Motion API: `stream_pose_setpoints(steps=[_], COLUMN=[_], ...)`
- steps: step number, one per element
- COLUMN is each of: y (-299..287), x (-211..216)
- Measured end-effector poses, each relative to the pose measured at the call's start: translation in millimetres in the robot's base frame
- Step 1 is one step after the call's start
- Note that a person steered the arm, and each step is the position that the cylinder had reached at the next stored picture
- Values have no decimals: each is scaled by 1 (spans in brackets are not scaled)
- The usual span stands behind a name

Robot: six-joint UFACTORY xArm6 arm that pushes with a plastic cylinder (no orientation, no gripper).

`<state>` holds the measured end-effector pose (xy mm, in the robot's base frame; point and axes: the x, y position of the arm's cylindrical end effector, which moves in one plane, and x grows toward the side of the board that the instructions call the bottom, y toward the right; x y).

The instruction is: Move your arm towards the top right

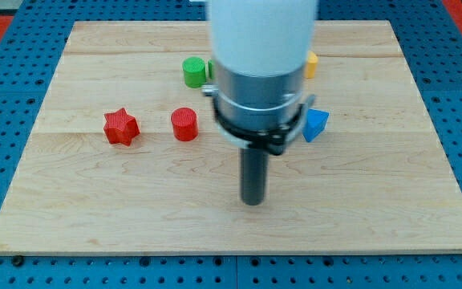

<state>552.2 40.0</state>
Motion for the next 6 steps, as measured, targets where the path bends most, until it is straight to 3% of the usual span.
stream_pose_setpoints(steps=[1, 2, 4, 5, 6], y=[61, 135, 187, 188, 151], x=[0, -27, -210, -276, -300])
